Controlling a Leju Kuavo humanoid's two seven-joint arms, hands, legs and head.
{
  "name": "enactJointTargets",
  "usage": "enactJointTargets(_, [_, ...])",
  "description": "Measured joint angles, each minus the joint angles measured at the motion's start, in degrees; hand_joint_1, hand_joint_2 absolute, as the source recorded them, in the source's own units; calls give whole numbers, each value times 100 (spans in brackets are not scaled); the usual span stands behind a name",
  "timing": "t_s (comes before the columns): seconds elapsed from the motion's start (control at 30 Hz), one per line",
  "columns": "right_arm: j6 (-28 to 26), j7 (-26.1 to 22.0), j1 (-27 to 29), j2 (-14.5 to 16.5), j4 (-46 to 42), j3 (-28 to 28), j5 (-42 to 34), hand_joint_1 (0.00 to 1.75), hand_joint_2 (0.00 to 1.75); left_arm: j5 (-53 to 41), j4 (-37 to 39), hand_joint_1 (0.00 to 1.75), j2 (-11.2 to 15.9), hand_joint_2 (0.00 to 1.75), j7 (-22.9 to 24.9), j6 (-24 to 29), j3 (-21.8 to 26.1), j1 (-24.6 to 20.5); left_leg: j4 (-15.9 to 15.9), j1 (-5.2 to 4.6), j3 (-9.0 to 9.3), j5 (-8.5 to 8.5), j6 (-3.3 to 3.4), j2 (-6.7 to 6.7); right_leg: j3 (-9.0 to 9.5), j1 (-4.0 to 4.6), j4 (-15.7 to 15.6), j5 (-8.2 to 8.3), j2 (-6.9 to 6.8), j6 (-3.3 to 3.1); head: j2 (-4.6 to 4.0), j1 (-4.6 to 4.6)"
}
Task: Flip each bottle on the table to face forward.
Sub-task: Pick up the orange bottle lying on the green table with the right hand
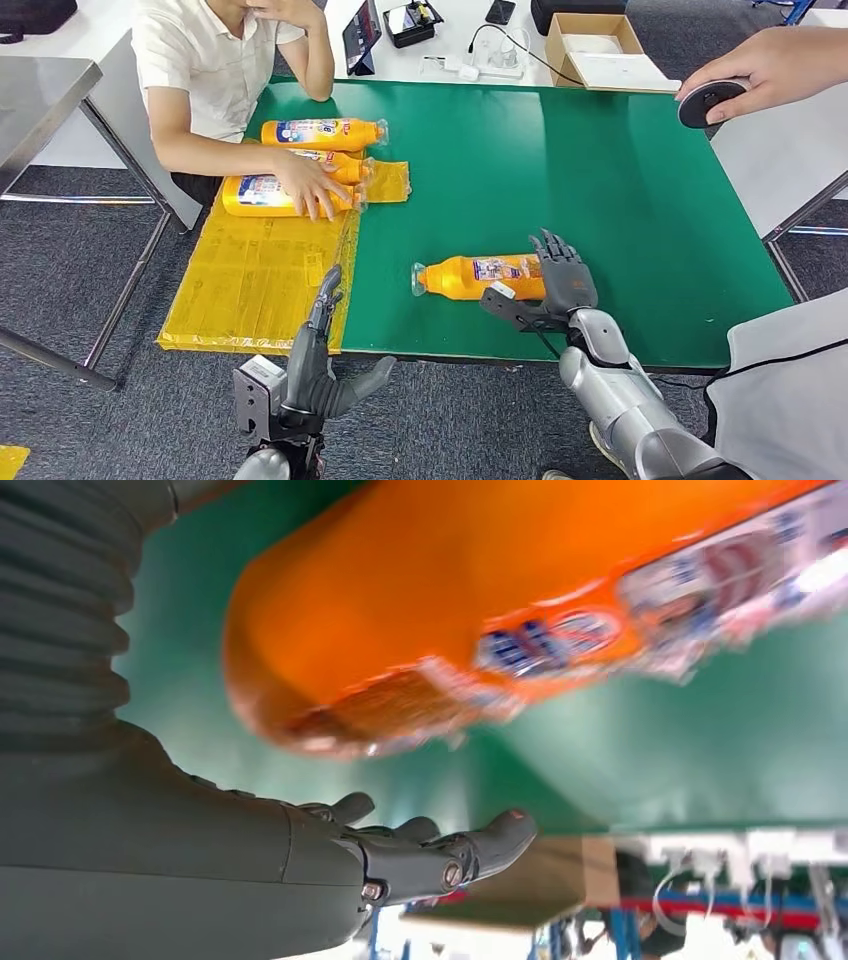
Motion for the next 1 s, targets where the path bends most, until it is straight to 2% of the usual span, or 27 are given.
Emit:
enactJointTargets(0.2, [51, 35, -5, 63, 158, 4, 46, 0, 175, -14, 48, 0, -2, 175, 2, -43, -2, -12, 0, 1, 0, 0, 0, 0, -1, 1, 1, 0, 0, 0, 0, -1])
enactJointTargets(0.33, [586, 582, -136, 78, 282, 27, 190, 0, 175, -36, 67, 0, -4, 175, 33, -57, -2, -14, 0, 1, 3, 0, 0, 3, 2, 0, 0, 0, 1, 0, 0, 0])
enactJointTargets(0.37, [792, 744, -196, 85, 318, 34, 216, 7, 175, -43, 67, 0, -5, 175, 49, -64, -2, -14, 0, 0, 6, 0, 0, 3, 4, 0, 0, 0, 1, 0, 0, 0])
enactJointTargets(0.47, [1334, 1001, -374, 109, 420, 41, 240, 134, 175, -37, 67, 0, -8, 175, 93, -137, -1, -24, 0, 0, 20, 0, 0, 3, 15, 0, -2, 0, 1, 0, 0, -1])
enactJointTargets(0.5, [1476, 1016, -419, 112, 456, 43, 238, 171, 175, -27, 69, 0, -9, 175, 99, -169, 0, -34, 0, 0, 23, 0, 0, 3, 18, 0, -2, 0, 1, 0, 0, -1])
enactJointTargets(0.77, [2031, 1011, -676, 55, 701, 48, 160, 175, 175, 107, 149, 0, -11, 175, 104, -360, 1, -162, 0, 0, 48, 0, 1, 2, 41, 0, -2, 0, 1, 0, 0, 1])
enactJointTargets(1.0, [2144, 1051, -770, 20, 802, 48, 125, 175, 175, 127, 207, 0, -11, 175, 107, -410, 1, -198, 0, 0, 54, 0, 1, 1, 46, 0, -3, 0, 0, 0, 0, 1])
